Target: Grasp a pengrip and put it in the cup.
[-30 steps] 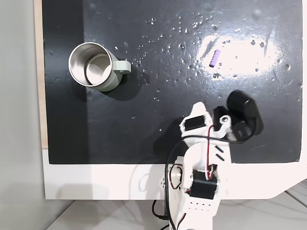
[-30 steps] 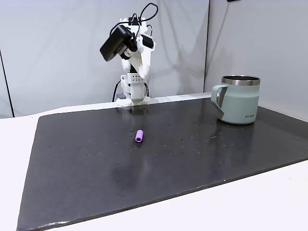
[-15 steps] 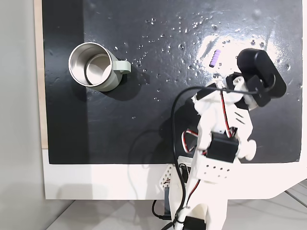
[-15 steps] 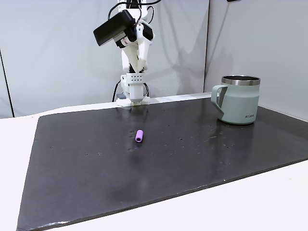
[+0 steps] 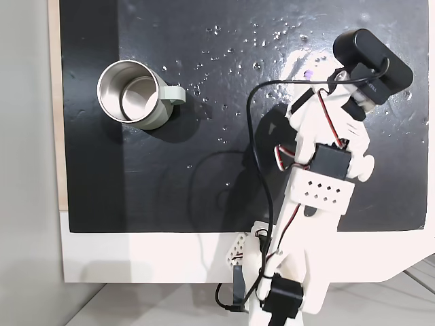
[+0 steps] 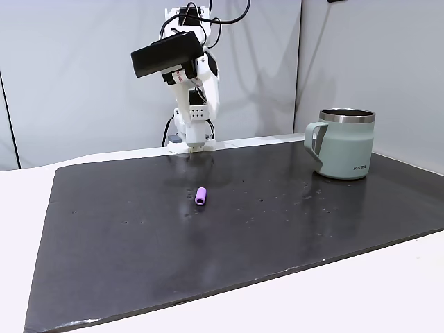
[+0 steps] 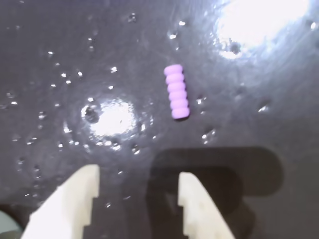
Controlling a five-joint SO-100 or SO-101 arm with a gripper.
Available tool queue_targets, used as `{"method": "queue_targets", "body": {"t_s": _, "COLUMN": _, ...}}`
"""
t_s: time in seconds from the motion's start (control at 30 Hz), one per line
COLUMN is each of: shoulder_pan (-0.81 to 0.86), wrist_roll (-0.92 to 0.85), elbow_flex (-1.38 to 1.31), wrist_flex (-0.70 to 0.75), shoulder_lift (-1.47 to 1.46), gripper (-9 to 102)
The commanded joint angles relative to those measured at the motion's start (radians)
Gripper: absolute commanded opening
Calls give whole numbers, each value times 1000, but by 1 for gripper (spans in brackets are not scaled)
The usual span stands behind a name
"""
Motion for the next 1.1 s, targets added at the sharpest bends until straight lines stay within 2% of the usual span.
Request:
{"method": "queue_targets", "body": {"t_s": 0.0, "shoulder_pan": 28, "wrist_roll": -60, "elbow_flex": -37, "wrist_flex": -87, "shoulder_lift": -40, "gripper": 22}}
{"method": "queue_targets", "body": {"t_s": 0.83, "shoulder_pan": 74, "wrist_roll": -147, "elbow_flex": -15, "wrist_flex": -469, "shoulder_lift": -436, "gripper": 23}}
{"method": "queue_targets", "body": {"t_s": 1.07, "shoulder_pan": 61, "wrist_roll": -144, "elbow_flex": -15, "wrist_flex": -532, "shoulder_lift": -508, "gripper": 24}}
